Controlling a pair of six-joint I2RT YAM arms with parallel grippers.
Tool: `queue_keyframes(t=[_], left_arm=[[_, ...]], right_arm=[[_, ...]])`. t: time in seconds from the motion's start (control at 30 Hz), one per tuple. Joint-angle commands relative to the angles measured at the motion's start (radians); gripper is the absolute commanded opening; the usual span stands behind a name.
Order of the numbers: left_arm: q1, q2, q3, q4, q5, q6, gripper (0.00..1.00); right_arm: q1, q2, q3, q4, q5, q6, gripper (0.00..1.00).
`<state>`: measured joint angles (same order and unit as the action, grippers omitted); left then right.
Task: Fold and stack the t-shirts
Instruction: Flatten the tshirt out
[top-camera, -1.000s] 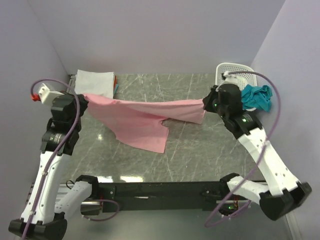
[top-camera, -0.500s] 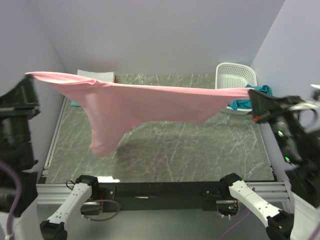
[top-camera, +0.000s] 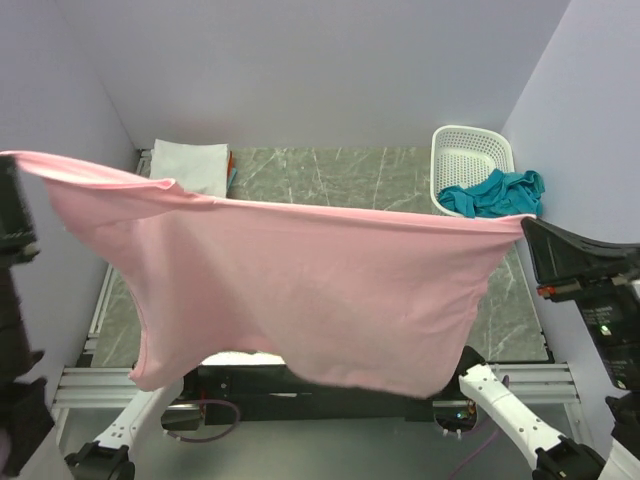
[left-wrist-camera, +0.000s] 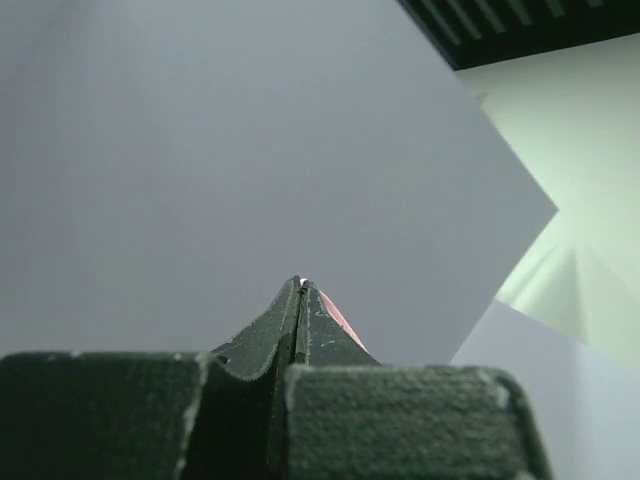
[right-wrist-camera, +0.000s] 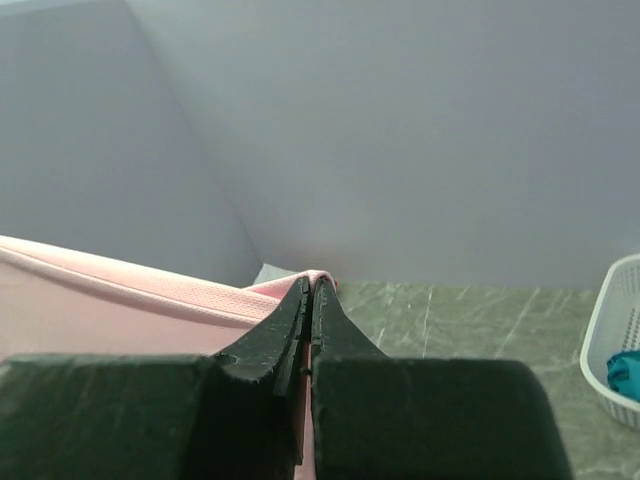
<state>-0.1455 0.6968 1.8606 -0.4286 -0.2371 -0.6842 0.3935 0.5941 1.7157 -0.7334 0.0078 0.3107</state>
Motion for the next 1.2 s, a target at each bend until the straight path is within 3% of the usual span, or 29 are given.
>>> queue_keyframes(t=[0.0, 0.07, 0.23, 0.33, 0.43, 0.57, 0.77, 1.03, 1.17], left_arm=[[0.004, 0.046, -0.154, 0.069, -0.102, 0.018, 0.01], [0.004, 0.073, -0.227, 0.137, -0.116, 0.025, 0.01], [0.003, 0.341, -0.406, 0.22, -0.093, 0.034, 0.01], [0.003, 0.542, -0.472, 0.277, -0.057, 0.04, 0.01], [0.0, 0.737, -0.497, 0.339, -0.062, 0.054, 0.01], [-0.003, 0.976, -0.489, 0.47, 0.065, 0.152, 0.01], [-0.022, 1.294, -0.292, 0.399, 0.068, 0.172, 0.01], [-0.026, 1.362, -0.256, 0.381, 0.045, 0.173, 0.0], [-0.028, 1.304, -0.335, 0.39, 0.051, 0.149, 0.0]], right_arm=[[-0.004, 0.033, -0.071, -0.006, 0.09, 0.008, 0.0], [-0.005, 0.068, -0.122, 0.012, 0.202, 0.028, 0.0], [-0.007, 0.154, -0.419, 0.178, 0.464, 0.016, 0.0], [-0.062, 0.306, -0.553, 0.357, 0.445, 0.025, 0.0], [-0.162, 0.465, -0.675, 0.518, 0.282, 0.025, 0.0], [-0.275, 0.706, -0.686, 0.621, 0.131, 0.015, 0.0], [-0.309, 1.033, -0.506, 0.602, 0.058, -0.03, 0.0], [-0.317, 1.188, -0.39, 0.566, 0.04, -0.055, 0.0], [-0.317, 1.187, -0.393, 0.548, 0.038, -0.064, 0.0]])
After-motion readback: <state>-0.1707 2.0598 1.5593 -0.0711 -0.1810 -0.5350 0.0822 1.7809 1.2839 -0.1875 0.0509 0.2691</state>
